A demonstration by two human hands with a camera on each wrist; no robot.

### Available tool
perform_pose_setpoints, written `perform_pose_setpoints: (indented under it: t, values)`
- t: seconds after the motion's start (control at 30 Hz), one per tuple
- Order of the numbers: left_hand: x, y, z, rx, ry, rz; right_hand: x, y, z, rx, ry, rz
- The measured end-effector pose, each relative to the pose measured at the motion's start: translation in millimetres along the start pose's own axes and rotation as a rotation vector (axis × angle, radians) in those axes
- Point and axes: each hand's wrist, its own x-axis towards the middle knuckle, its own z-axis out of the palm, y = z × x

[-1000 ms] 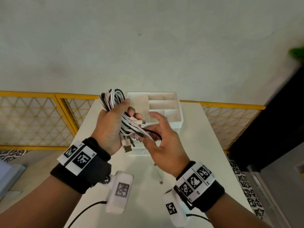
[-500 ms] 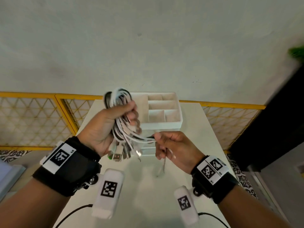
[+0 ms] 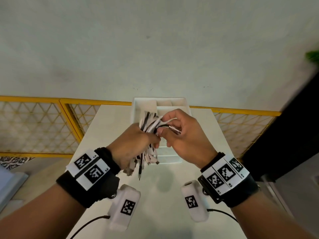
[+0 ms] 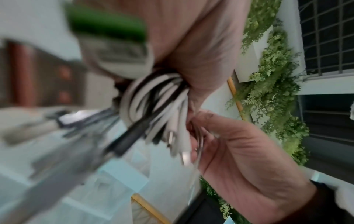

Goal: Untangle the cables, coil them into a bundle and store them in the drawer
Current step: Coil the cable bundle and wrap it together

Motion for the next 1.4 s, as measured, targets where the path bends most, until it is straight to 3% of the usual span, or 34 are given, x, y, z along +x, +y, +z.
perform_pose_setpoints:
  t: [0.1,0.2,0.4,0.53,0.6,0.7,0.83,0.87,0.97,1.03,1.1,1.2,1.3,1.4]
  values:
    - [4,-4,-3,-0.285,0.132,0.03,0,0,-11,0.098,0.025,0.035]
    - [8,-5,-7,-0.46,0.172,0.091,-1,5,-21,0.185,0.017,0.059]
    - [3,-8,4,-0.319,0.084,0.248,-5,-13,2,0.399,0.089,-0.012]
    - [2,-7,8,-0.367,0.051,0.244,-2,-16,22,0.386,0.184,-0.029]
    - [0,-6,10,-0.381,-0.003,0.249,-3,-13,32,0.312,0.204,-0.012]
    - [-2,-6,10,-0.445,-0.005,0.205,-8,-3,44,0.055,0.204,-0.141]
    - [-1,-13,5,-0.445,0.11,0.149,-16,2,36,-0.152,-0.019,-0.252]
    - [0,-15,3,-0.445,0.143,0.139,-17,-1,31,-0.176,-0.02,-0.268]
    - [1,-18,0,-0.376,0.142,0.131,-10,-14,12,-0.195,0.279,-0.361]
    - [0,-19,-1,-0.326,0.1,0.125,2,-22,-4,-0.295,0.388,-0.233]
    - [-1,-18,1,-0.295,0.069,0.125,15,-28,-15,-0.364,0.252,0.014]
    - [-4,-15,7,-0.266,0.056,0.165,19,-27,-19,-0.114,0.07,0.241]
    - [-4,-15,10,-0.244,0.098,0.185,8,-21,-9,0.157,0.001,0.269]
    - [-1,-17,10,-0.253,0.086,0.201,-4,-16,5,0.277,-0.004,0.215]
